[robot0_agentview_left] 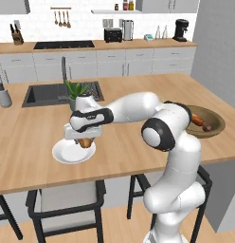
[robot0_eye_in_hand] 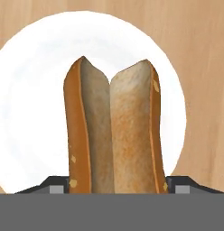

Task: Place one bun and one sausage from the bowl on each plate.

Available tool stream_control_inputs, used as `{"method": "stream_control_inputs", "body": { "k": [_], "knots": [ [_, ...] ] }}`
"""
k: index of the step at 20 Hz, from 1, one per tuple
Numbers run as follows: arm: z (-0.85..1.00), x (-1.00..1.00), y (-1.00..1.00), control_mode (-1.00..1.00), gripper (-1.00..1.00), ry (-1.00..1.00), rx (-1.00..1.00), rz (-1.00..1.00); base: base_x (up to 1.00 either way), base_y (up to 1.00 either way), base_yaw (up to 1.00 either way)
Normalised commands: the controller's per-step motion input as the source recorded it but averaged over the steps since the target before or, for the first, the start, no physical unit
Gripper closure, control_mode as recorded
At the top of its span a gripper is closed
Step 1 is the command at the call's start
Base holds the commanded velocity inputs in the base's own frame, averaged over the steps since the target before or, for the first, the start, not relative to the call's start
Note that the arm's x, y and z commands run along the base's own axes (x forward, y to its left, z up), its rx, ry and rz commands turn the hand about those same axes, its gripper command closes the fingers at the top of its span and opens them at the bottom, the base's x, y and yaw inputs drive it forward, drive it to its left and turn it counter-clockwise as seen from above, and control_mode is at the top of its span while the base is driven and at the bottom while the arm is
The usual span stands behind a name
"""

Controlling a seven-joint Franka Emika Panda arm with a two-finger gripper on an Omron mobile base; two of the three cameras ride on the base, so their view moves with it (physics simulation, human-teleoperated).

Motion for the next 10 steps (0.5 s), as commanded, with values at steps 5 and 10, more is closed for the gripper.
{"method": "stream_control_inputs", "body": {
  "k": [5, 10],
  "knots": [
    [-0.59, 0.31, 0.15, -1.00, 1.00, 0.08, 0.00, 0.00, 0.00, 0.00, 0.00],
    [-0.34, 0.03, 0.00, -1.00, 1.00, 0.00, 0.00, 0.00, 0.00, 0.00, 0.00]
  ]
}}
